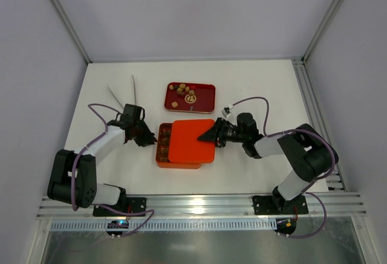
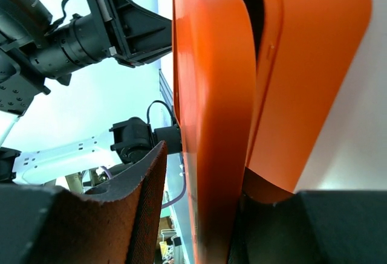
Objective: Pack the chocolate
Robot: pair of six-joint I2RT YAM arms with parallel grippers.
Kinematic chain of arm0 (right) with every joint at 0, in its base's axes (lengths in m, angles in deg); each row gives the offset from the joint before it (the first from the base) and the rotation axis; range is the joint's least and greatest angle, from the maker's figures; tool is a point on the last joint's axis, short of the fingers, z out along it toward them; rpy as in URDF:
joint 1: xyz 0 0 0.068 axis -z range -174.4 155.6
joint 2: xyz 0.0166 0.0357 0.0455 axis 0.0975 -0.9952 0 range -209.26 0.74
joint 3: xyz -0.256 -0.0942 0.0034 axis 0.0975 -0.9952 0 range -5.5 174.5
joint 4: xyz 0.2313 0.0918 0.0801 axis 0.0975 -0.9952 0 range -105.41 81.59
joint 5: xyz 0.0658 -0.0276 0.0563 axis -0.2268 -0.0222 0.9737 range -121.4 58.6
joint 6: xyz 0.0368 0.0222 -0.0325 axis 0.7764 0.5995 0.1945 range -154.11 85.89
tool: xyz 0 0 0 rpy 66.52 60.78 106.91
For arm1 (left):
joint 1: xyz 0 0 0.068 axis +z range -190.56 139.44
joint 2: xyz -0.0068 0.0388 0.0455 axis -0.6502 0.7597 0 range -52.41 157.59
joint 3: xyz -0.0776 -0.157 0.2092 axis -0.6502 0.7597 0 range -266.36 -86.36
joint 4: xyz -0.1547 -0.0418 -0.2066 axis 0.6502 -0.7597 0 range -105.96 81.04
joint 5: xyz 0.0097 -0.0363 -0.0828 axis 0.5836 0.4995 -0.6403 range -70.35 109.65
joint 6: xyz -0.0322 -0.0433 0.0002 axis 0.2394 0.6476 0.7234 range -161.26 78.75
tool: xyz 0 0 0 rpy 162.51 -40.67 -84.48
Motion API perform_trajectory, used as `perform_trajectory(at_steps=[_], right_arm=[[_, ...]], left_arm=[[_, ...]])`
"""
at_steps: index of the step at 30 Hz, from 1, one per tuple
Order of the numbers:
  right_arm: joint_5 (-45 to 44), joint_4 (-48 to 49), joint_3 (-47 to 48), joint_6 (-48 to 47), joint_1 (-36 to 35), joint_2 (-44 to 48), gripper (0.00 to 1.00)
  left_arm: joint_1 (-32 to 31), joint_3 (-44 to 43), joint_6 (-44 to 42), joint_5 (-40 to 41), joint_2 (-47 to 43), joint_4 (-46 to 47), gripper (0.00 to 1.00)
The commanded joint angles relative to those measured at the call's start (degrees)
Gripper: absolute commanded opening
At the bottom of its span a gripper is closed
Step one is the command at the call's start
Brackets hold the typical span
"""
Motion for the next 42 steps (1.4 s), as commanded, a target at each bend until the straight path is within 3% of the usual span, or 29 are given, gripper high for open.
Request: perform_trajectory(at_steps=[1, 22, 42], right_arm=[[-0.8, -2.6, 0.2, -3.2, 0.6, 2.8, 0.4], [-6.3, -26.1, 9.3, -13.8, -0.5, 3.6, 0.47], [-12.7, -37.8, 12.5, -19.0, -1.3, 6.0, 0.61]], left_arm=[[-0.2, -0.7, -0.6, -0.5, -0.6, 1.4, 0.19], [-0.7, -1.1, -0.8, -1.7, 0.8, 2.3, 0.2], [-2.2, -2.1, -0.1, -1.4, 1.7, 2.7, 0.21]])
